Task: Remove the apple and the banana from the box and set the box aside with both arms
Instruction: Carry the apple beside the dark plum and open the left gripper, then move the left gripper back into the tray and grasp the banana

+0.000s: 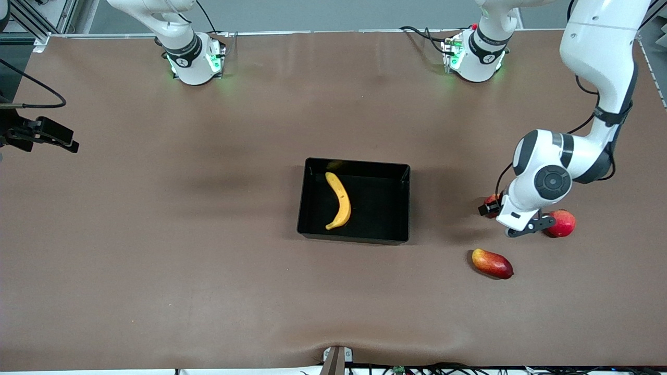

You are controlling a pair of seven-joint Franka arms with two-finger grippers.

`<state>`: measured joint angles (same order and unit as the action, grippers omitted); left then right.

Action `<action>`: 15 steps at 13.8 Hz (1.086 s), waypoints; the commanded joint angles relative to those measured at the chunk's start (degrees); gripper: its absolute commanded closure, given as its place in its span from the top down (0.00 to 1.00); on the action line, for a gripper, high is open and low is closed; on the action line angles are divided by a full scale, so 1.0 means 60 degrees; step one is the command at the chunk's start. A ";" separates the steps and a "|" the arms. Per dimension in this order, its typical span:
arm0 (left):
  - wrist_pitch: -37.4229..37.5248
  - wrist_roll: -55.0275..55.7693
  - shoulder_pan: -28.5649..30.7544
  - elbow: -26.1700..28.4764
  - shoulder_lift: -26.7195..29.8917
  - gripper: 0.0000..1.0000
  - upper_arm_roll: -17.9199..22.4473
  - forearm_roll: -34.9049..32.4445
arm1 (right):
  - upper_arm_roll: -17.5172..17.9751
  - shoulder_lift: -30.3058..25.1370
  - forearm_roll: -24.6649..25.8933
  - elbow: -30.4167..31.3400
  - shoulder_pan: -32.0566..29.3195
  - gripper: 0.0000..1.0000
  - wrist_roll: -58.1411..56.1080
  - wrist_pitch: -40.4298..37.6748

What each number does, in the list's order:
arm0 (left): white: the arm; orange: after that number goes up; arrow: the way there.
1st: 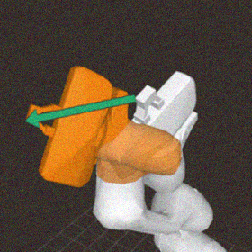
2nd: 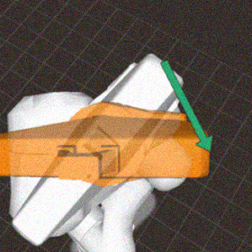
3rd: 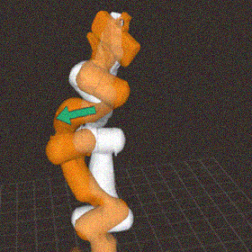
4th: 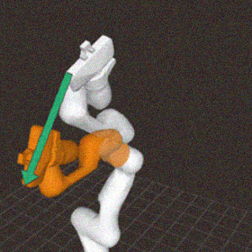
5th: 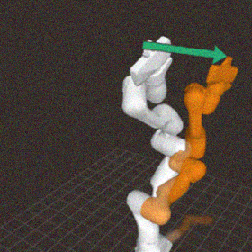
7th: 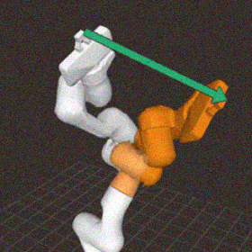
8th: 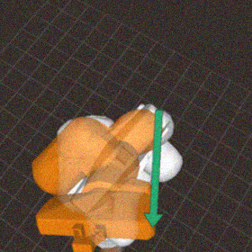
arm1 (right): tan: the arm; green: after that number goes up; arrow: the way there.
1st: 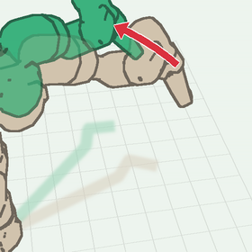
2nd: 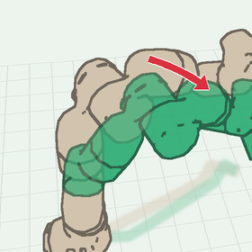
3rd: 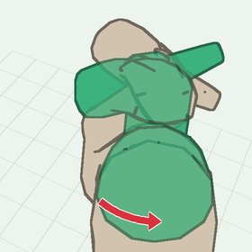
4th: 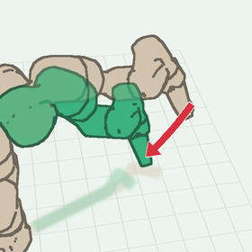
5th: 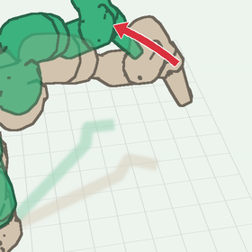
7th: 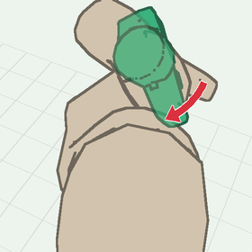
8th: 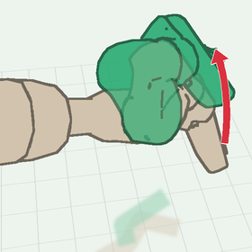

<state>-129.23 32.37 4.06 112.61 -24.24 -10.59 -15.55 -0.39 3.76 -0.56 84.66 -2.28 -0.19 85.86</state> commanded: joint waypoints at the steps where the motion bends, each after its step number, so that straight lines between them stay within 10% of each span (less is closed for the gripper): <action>1: 0.0983 0.0039 0.0026 -0.0338 0.0860 1.00 -0.0633 -0.0134 | 0.0036 0.0091 0.0064 -0.0165 -0.0060 1.00 -0.0072 -0.0115; 6: 0.2452 0.1820 -0.0455 -0.2009 0.0556 1.00 -0.2612 -0.0045 | 0.0036 0.0091 0.0064 -0.0165 -0.0075 1.00 -0.0072 -0.0115; 15: 0.2233 0.3423 -0.3780 -0.5068 -0.2841 1.00 -0.2585 -0.0997 | 0.0036 0.0120 0.0064 -0.0136 -0.0075 1.00 -0.0072 -0.0115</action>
<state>-116.65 51.89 -16.13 90.04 -35.16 -26.40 -19.85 -0.47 3.92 -0.56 84.67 -2.30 -0.19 85.78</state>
